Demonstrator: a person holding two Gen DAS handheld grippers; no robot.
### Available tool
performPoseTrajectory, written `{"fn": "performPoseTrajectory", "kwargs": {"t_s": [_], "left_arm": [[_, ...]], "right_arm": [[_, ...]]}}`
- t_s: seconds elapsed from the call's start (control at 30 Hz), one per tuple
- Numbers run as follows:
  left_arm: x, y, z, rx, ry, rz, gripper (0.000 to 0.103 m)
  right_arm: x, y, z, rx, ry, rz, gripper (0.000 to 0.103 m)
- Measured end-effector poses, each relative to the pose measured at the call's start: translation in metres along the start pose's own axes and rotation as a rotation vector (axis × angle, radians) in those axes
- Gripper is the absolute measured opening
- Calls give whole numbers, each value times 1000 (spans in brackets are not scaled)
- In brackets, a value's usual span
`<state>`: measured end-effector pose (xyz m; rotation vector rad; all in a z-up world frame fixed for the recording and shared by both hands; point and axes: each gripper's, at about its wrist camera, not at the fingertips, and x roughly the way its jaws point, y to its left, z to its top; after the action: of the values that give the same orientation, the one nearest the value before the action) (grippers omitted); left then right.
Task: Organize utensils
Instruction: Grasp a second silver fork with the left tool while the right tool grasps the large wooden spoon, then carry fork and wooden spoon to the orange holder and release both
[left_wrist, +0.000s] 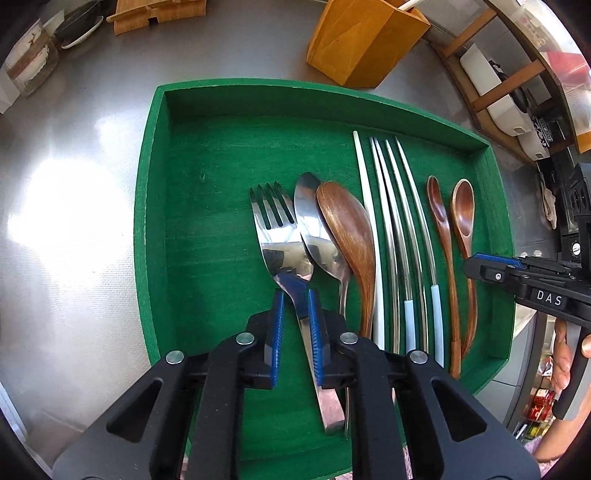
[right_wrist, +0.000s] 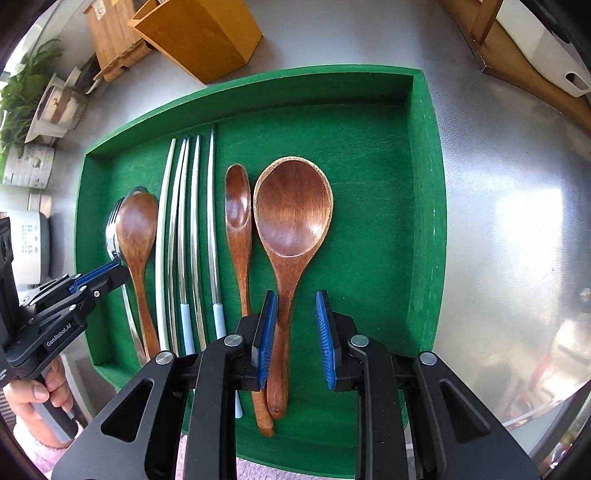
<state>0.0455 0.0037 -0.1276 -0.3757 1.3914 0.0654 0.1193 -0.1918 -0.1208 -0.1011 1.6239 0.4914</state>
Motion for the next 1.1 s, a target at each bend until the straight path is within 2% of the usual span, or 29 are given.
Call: {"fn": "performPoseTrajectory", "kwargs": {"t_s": [0.1,0.27,0.4,0.47,0.5,0.7,0.8,0.9,1.0,1.1], "left_arm": [[1,-4,1,27,2,19,13],[2,1,4,5,12,-4,13],[4,-11,5,58,24,61,12],[4,-14,6,67,20,64,12],[4,-12,6,62,20,55,11],[5,1,5,31,33,-61,3],[5,12,0,5,30,-126,2],[-4,24,-8,-14,6,-159,2],[-24,32,-15,-23,-56,-174,2],[-49,39,-17,-25,-174,-213,2]], "right_arm": [[1,4,2,-16,9,-18,21],[2,8,7,-1,22,-13,19],[3,7,8,-17,43,-21,19],[3,8,10,-31,45,-34,17],[4,7,12,-29,46,-36,10],[3,2,14,-9,39,23,9],[0,-4,10,-7,28,59,9],[-5,-6,5,-8,8,84,9],[-14,-13,-6,-25,-56,140,9],[-24,-11,-10,-38,-138,166,9]]}}
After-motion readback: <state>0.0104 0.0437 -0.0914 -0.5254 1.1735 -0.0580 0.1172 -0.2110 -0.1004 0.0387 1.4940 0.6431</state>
